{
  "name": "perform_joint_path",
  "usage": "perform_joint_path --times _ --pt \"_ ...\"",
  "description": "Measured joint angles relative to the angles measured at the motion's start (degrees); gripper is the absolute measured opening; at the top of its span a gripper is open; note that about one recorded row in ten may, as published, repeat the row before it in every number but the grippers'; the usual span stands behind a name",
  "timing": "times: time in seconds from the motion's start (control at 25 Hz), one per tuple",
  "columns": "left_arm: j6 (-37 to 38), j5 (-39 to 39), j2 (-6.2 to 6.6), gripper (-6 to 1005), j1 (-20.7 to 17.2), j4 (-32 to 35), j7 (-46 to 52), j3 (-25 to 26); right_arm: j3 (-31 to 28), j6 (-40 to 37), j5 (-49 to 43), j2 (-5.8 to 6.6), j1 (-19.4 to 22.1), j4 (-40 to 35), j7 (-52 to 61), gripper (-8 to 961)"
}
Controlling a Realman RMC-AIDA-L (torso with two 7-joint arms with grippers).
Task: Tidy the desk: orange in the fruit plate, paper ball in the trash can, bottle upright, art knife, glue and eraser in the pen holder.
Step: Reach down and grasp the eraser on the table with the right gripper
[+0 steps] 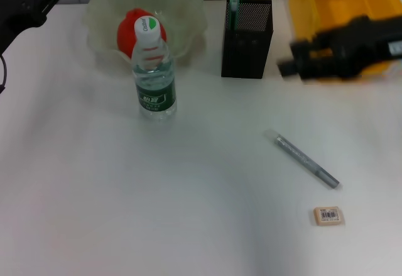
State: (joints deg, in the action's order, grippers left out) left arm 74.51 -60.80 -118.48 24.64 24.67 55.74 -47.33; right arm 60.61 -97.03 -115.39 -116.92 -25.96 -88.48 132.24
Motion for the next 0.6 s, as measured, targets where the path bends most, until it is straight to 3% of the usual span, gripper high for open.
perform_joint_path --times 0.12,0.36,0.6 --pt "0.02 0.00 -0.02 627 0.34 -0.05 -0.01 -0.16 0.14 -6.99 -7.95 0.42 -2.55 -1.71 2.31 508" --pt "0.23 -0.04 -0.09 628 1.47 -0.06 -0.01 -0.31 2.99 -14.30 -17.98 -1.49 -5.59 -1.38 3.69 465" --pt "-0.07 -0.02 -0.25 627 2.80 -1.34 -1.68 -0.18 15.98 -14.80 -27.06 -2.30 -6.37 0.68 8.09 455"
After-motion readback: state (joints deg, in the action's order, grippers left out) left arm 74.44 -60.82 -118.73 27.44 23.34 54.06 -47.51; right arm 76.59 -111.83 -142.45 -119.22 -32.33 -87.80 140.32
